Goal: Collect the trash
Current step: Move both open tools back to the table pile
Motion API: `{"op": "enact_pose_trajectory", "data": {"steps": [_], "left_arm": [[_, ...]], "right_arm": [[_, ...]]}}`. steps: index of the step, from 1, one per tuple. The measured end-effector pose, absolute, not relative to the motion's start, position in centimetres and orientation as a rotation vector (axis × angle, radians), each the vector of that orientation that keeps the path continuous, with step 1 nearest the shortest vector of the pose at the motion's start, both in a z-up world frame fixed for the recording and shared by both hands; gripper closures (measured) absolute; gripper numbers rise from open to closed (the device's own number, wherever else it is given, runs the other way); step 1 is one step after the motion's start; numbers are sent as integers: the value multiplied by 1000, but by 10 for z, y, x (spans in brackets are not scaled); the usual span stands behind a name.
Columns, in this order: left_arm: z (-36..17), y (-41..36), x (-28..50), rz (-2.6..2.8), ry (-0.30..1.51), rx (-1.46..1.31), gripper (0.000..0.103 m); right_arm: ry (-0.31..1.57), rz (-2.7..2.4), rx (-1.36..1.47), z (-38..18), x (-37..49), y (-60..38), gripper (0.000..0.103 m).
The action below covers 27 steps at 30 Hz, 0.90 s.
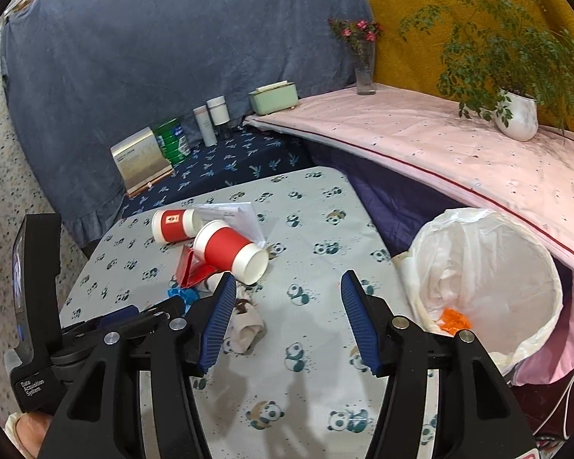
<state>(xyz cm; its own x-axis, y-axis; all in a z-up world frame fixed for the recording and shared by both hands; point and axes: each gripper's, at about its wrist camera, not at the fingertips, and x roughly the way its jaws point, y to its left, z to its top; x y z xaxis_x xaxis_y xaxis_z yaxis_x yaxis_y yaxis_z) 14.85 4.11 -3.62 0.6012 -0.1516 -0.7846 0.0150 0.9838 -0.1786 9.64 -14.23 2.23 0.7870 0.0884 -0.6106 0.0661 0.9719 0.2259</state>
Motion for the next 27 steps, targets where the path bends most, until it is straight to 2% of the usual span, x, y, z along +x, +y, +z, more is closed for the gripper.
{"op": "enact_pose_trajectory", "data": {"steps": [13,27], "left_arm": [[-66,81,160,-50,972,-204,36],[-89,75,188,-82,1024,-209,37]], "right_arm": [[755,72,218,-11,127,-104,47],[850,97,211,-56,167,-87,47]]}}
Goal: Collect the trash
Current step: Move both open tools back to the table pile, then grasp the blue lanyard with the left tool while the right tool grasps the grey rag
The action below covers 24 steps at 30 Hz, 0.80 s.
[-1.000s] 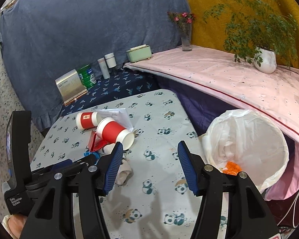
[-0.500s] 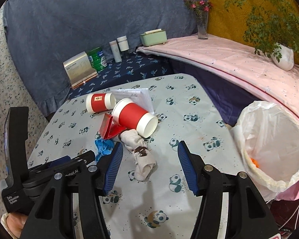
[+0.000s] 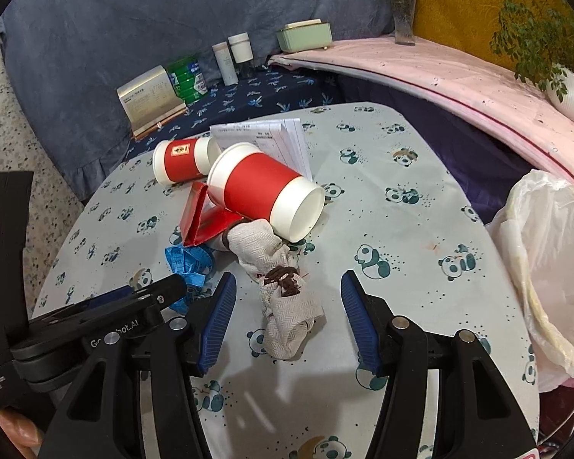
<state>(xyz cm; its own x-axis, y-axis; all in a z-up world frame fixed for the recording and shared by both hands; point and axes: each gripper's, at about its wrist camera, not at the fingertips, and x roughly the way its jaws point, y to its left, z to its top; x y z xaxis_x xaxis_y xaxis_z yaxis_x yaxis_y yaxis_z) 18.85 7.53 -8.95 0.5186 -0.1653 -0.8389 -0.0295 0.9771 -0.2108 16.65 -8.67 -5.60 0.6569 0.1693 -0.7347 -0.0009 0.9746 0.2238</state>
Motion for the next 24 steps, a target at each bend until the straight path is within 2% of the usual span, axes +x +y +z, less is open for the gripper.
{"op": "enact_pose_trajectory", "data": {"steps": [2,4,6,9,11,15,19,24], "left_arm": [[-93,73,192,-83,1036,-207,38],[-98,72,196,-91,1052,-211,46],[-100,72,198,-95,1055,-204,48],[-100,68,199,-122,1053,-191,61],[-99,67,200,-142,1056,-199,70],[-97,63,197,-156,1053,-191,80],[-94,59,190,-164,1048,-183,83],[-83,54,180,-176,1029,-178,83]], "right_arm": [[861,93,214,-61,170,-88,47],[872,94,218,-66,173,-88,47],[880,94,218,-70,175,-89,47],[894,103,220,-76,176,-87,51],[906,112,220,-79,177,-86,59],[907,136,222,-81,174,-82,70],[888,148,221,-75,167,-79,76],[841,139,232,-57,154,-85,78]]}}
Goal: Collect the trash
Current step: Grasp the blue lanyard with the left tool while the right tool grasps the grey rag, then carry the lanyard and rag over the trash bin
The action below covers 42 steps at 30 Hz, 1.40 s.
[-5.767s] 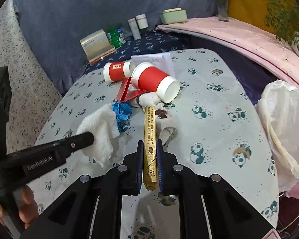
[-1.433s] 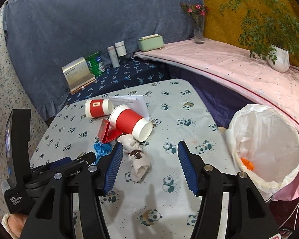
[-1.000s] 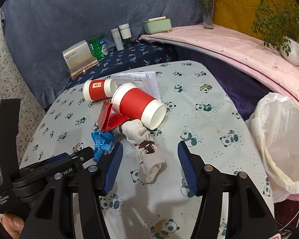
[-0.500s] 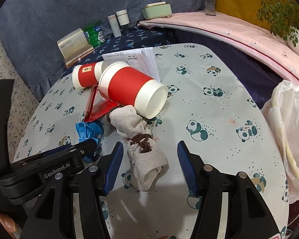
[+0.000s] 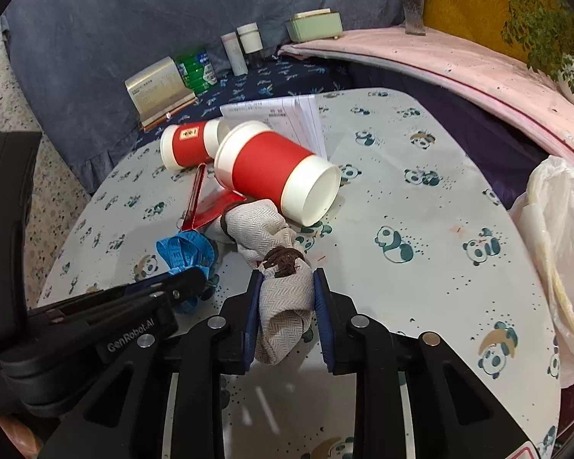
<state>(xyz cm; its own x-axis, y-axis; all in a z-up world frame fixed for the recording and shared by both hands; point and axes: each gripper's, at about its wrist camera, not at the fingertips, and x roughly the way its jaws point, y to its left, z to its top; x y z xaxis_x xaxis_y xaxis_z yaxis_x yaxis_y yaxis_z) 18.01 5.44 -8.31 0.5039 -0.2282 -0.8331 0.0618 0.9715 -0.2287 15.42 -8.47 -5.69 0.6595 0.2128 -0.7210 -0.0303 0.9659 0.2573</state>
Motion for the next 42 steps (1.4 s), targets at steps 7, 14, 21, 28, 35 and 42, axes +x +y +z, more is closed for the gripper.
{"op": "enact_pose_trajectory", "data": {"steps": [7,14,21,28,35,42], "left_arm": [[-58,41,161,-207,986,-170,83],[-31,13,141,-251,942,-137,83],[-11,-24,122,-309,909,-91,83],[-2,-66,107,-373,899,-40,83],[0,-108,101,-439,903,6,83],[-3,-151,98,-501,911,42,83]], "right_arm": [[769,108,245,-26,130,-104,79],[712,55,269,-2,104,-133,79],[658,-6,296,13,75,-168,79],[617,-85,334,20,50,-209,79],[593,-177,377,18,25,-253,79],[578,-262,421,11,3,-292,79]]}}
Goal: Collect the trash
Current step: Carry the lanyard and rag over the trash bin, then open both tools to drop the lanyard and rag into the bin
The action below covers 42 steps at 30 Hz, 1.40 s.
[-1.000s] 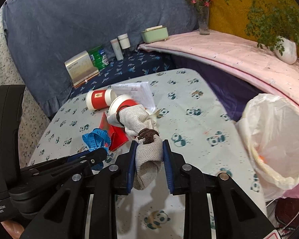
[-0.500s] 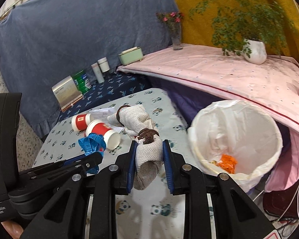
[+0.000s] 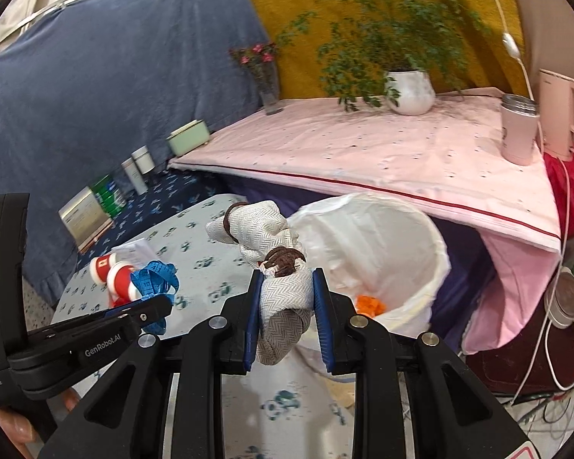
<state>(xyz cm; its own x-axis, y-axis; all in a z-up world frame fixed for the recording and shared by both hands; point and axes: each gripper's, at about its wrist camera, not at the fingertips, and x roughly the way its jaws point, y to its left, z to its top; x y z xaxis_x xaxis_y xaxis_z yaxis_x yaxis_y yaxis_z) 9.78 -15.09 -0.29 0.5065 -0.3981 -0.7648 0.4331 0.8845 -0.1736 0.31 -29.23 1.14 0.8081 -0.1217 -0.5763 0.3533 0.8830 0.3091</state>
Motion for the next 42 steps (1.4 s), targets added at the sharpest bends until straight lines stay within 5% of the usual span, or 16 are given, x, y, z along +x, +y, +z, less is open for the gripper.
{"op": "enact_pose_trajectory", "data": {"steps": [23,27,42], "left_arm": [[-29,-261,112,-683,955,139,82],[-30,-261,120,-662,948,121,54],[-30,-213,141,-553,933,52,52]], "right_arm": [[575,-397,516,-16,-18,-370,79],[580,-397,516,-18,-12,-373,79],[604,-349,480,-19,21,-359,78]]}}
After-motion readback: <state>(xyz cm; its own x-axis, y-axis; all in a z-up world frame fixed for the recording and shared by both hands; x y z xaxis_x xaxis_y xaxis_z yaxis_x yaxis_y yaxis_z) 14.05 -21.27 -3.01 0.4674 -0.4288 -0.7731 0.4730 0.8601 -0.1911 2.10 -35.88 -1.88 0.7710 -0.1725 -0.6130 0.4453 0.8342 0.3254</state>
